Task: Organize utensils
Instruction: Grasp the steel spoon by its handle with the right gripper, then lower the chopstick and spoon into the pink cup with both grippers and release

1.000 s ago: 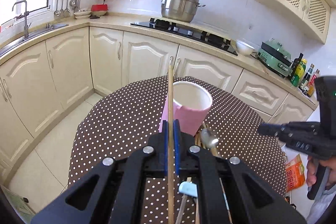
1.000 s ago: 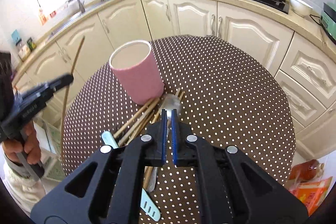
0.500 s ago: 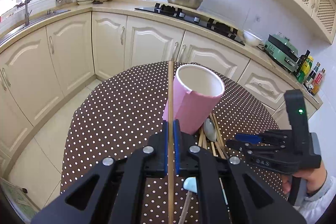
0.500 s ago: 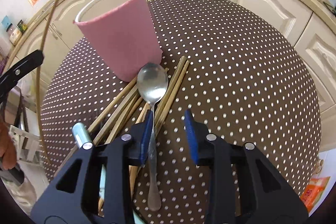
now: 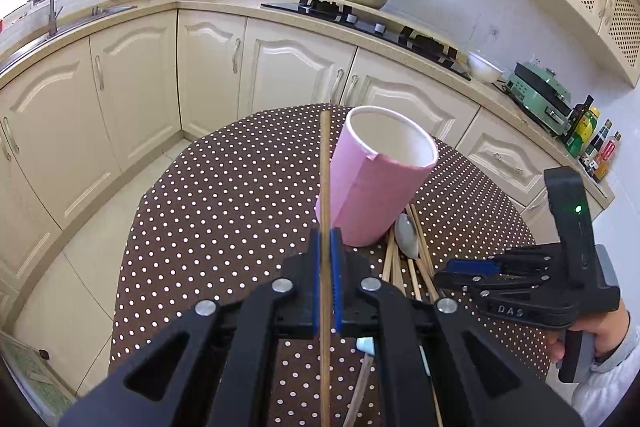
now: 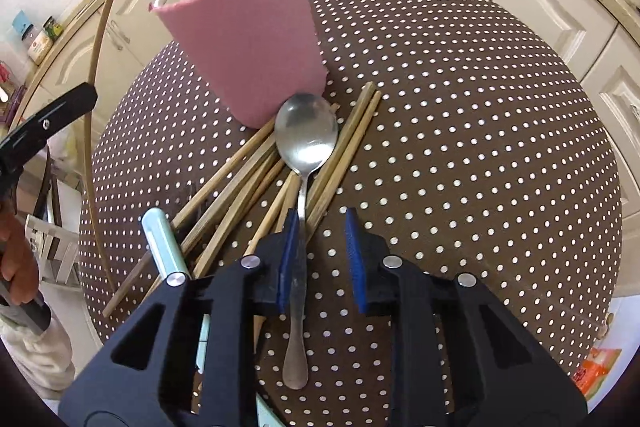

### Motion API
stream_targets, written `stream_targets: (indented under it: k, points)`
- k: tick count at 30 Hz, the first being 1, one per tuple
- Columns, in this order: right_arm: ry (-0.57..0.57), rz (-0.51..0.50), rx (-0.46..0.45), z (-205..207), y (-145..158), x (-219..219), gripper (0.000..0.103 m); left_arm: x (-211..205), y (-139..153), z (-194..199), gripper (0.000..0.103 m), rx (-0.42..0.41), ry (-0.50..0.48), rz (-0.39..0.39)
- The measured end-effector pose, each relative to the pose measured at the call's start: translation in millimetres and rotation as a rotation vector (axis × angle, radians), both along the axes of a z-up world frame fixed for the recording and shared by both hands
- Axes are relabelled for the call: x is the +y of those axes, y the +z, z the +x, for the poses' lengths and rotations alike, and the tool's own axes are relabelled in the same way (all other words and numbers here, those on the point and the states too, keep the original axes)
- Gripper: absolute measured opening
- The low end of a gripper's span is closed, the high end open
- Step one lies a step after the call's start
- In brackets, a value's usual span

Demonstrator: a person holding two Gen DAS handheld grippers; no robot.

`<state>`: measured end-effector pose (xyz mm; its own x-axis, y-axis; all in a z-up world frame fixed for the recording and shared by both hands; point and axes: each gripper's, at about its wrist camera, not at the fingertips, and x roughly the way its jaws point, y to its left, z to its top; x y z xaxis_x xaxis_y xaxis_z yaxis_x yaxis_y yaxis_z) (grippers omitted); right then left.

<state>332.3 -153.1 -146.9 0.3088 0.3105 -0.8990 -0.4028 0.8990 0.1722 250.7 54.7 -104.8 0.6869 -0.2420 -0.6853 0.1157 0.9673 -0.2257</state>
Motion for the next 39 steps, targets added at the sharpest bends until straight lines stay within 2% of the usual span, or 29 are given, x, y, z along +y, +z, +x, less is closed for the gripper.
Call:
stream_targets:
  k: [2,6,11,15,17,20,23,24,28,31,34,39]
  points:
    - [0.002,-0.033,-0.002,-3,-2,3,0.024,0,0,0,0.005,-0.001,0.000,0.001]
    - [-0.025,-0.038,-0.001,-7,-1,-1,0.024,0,-1,-1,0.005,0.004,-0.001,0.003]
    - [-0.049,-0.022,0.012,-2,-3,-19,0.024,2,-4,-1,0.005,0.015,0.000,-0.004]
    - [-0.099,-0.082,0.007,1,-5,-34,0.024,1,-7,0,0.005,0.028,0.001,-0.007]
    - [-0.095,-0.079,0.016,4,-5,-39,0.024,0,-8,1,0.005,0.034,-0.001,-0.009]
    - [-0.083,-0.077,0.029,12,-4,-37,0.024,-3,-9,3,0.005,0.041,-0.005,-0.010]
    - [-0.063,-0.119,0.040,32,-6,-22,0.024,-5,-11,5,0.005,0.046,-0.009,-0.012]
    - [-0.061,-0.126,0.040,38,-7,-20,0.023,-5,-11,5,0.005,0.046,-0.009,-0.013]
    - [-0.064,-0.157,0.029,49,-8,-17,0.006,-6,-7,2,0.005,0.026,-0.018,-0.016]
    - [-0.087,-0.112,0.015,48,-5,-24,0.003,-8,1,-2,0.005,0.002,-0.022,0.001]
    - [-0.093,-0.050,-0.045,40,2,-42,0.003,-7,11,-7,0.005,-0.040,-0.032,-0.019]
    - [-0.130,0.076,-0.194,21,43,-62,0.003,-2,37,-17,0.005,-0.147,-0.027,-0.079]
